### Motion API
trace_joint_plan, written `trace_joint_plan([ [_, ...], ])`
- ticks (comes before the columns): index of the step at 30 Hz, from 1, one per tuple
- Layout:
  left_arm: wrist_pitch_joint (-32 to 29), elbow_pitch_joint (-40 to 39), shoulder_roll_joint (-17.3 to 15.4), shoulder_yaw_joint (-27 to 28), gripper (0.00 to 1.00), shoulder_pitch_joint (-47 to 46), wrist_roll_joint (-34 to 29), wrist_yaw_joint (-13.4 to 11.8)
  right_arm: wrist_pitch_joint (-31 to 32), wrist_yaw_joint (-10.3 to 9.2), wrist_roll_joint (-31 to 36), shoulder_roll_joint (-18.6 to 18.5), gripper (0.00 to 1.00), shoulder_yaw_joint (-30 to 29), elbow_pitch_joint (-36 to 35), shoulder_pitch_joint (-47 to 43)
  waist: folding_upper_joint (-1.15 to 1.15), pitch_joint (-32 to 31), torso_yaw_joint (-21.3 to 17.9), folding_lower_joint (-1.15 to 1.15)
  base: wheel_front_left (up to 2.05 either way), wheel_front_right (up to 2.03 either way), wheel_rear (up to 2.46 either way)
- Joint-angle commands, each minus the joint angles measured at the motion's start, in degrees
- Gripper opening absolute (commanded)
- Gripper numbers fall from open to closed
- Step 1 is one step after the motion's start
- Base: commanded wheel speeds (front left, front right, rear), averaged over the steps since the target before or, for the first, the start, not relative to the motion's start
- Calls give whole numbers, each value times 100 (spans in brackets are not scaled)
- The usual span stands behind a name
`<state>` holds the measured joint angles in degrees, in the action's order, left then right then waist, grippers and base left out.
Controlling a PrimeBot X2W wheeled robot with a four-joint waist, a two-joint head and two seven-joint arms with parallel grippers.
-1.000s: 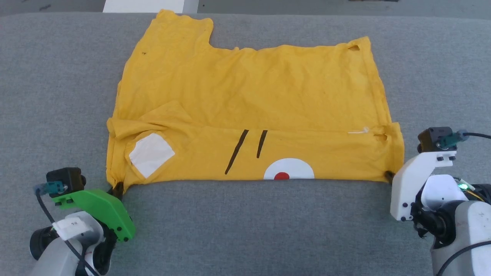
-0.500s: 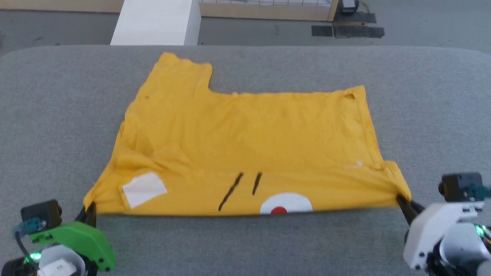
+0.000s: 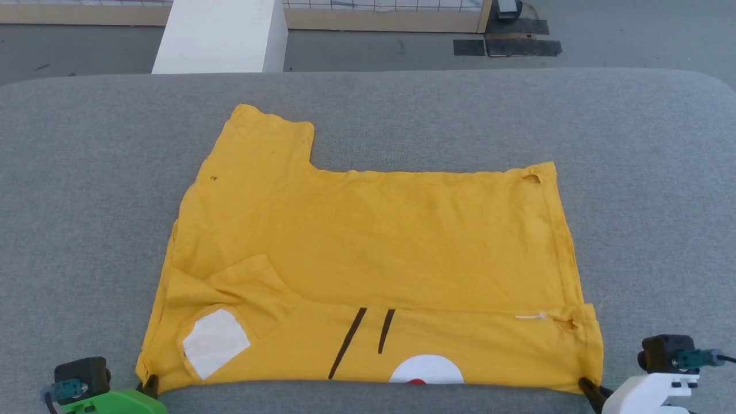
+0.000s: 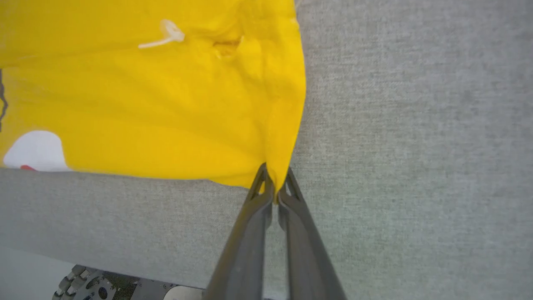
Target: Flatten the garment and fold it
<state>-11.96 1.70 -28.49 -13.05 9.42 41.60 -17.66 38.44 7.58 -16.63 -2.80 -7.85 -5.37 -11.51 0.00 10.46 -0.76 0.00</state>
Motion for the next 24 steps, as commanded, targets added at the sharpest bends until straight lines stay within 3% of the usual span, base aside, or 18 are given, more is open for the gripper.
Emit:
trace_joint_plan([
  [1, 6, 117, 31, -33, 0, 64, 43, 34, -117, -9, 26, -8, 0, 15, 128, 60, 0, -5, 2, 0, 0, 0, 0],
  [3, 8, 226, 71, -68, 0, 58, 74, 77, -266, -9, 13, -8, 0, 48, 334, 105, 0, -23, -3, 0, 0, 0, 0],
  [4, 48, 291, 169, -72, 100, 69, 199, 181, -559, -9, -62, -8, 50, 86, 495, 170, 0, -79, -31, 0, 0, 0, 0],
  [5, 63, 287, 177, -70, 100, 78, 218, 205, -683, -9, -101, -8, 100, 67, 509, 191, 0, -99, -40, 0, 0, 0, 0],
  [9, 297, 168, 89, -39, 100, 51, 115, 304, -1309, -9, -168, -8, 100, 155, 472, 279, 0, -187, -82, 0, 0, 0, 0],
  [15, 1203, -49, -201, -8, 100, -499, -546, 526, -2729, -9, 23, -8, 100, 331, 289, 525, 0, -224, -145, 0, 0, 0, 0],
  [19, 1766, 60, -385, -149, 100, -1246, -1053, 831, -3760, -9, 274, -8, 100, 552, 162, 789, 0, -132, -248, 0, 0, 0, 0],
  [24, 1729, 350, -534, -337, 100, -2493, -1245, 1347, -4329, -9, 497, -8, 100, 689, 126, 1151, 0, 260, -407, 0, 0, 0, 0],
])
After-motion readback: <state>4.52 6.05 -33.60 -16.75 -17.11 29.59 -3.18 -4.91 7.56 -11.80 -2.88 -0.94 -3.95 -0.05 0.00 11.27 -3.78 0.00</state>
